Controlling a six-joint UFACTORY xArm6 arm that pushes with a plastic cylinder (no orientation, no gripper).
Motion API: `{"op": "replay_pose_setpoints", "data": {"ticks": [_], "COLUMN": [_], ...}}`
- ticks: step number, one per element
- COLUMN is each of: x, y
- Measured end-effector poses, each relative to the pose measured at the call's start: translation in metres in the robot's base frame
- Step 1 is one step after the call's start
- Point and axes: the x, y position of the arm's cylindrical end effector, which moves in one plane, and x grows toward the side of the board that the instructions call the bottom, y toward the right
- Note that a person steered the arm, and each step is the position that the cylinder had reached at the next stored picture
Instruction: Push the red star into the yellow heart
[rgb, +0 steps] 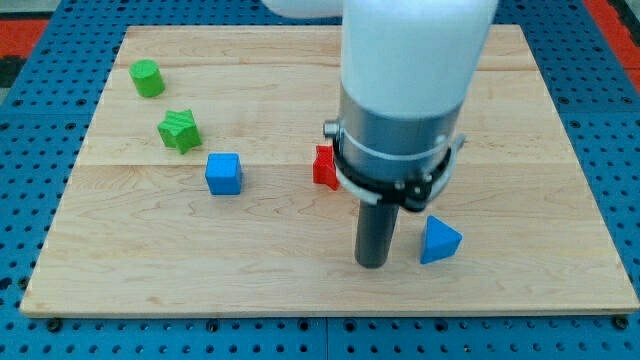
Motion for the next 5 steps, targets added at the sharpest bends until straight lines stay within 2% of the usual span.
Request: {"op": "replay_pose_setpoints", "data": {"ticks": [2, 4, 5], "x": [0.011, -0.023, -0.014], "y": [0.103, 0.1, 0.125]}}
